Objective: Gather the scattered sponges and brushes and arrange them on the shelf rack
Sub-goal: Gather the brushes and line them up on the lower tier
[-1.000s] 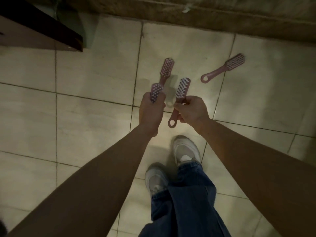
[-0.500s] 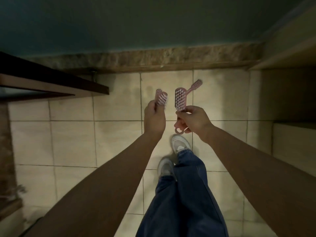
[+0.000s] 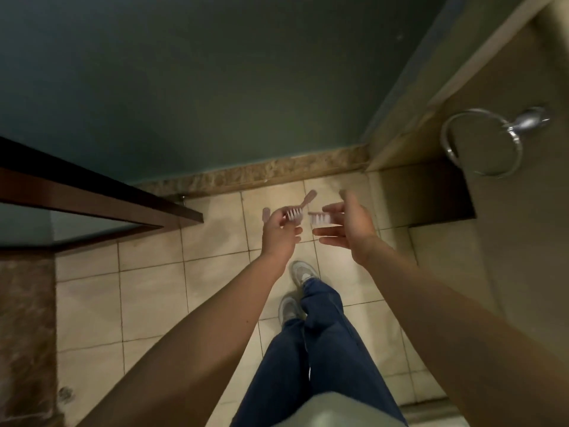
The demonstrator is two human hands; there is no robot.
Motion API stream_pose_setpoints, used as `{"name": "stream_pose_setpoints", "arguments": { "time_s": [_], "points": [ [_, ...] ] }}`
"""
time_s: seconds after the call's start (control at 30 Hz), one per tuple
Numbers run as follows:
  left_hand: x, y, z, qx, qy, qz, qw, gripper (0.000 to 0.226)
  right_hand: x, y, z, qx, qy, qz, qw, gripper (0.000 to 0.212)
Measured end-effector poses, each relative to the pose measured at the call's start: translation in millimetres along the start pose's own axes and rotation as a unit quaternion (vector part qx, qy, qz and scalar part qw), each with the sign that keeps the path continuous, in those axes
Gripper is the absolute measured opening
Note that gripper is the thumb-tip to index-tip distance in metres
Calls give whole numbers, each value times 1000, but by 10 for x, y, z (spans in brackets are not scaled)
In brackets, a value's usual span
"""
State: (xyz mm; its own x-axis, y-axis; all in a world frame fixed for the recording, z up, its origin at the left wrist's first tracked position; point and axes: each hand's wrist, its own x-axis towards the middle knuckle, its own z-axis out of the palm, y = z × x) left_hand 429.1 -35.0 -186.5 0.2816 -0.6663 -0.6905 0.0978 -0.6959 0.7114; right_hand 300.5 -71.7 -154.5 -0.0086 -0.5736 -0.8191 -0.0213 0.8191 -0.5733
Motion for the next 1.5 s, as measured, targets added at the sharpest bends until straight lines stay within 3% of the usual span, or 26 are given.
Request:
{"name": "stream_pose_setpoints", "arguments": {
  "time_s": [0.13, 0.27, 0.5, 0.57, 0.63, 0.7, 0.73, 0.83, 0.93, 1.13, 1.33, 1.5],
  "points": [
    [-404, 350, 24, -20, -74, 14, 997, 30, -548, -204, -135, 29, 21, -33, 999, 8],
    [-772, 829, 93, -21, -129, 24, 991, 30, -984, -403, -263, 70, 48, -69, 994, 3],
    [-1385, 1429, 311, -11, -195, 36, 980, 39, -1517, -656, -631, 103, 88, -150, 979, 25],
    [-1518, 1506, 434, 4, -198, 58, 978, 27, -1645, -693, -757, 115, 99, -169, 974, 28],
    [-1638, 1549, 561, 20, -206, 91, 974, 12, -1793, -712, -907, 117, 116, -184, 969, 27],
    [-1743, 1575, 692, 45, -223, 124, 966, 26, -1961, -703, -1081, 118, 130, -200, 964, 12],
    [-1806, 1588, 756, 53, -235, 137, 961, 32, -2051, -693, -1175, 123, 136, -210, 960, 5],
    [-2001, 1622, 983, 61, -288, 151, 944, 52, -2323, -626, -1484, 152, 173, -232, 945, 20],
    [-2185, 1656, 1278, 99, -348, 158, 919, 65, -2560, -549, -1791, 179, 219, -236, 930, 11],
    [-2614, 1584, 1964, 155, -436, 181, 868, 61, -2875, -292, -2435, 233, 304, -241, 892, 4],
    [-3083, 1438, 2664, 223, -480, 230, 816, 51, -3176, 61, -3127, 295, 337, -251, 858, 14],
    [-3476, 1223, 3230, 243, -529, 216, 784, 55, -3370, 387, -3715, 325, 369, -247, 835, 24]
  ]
}}
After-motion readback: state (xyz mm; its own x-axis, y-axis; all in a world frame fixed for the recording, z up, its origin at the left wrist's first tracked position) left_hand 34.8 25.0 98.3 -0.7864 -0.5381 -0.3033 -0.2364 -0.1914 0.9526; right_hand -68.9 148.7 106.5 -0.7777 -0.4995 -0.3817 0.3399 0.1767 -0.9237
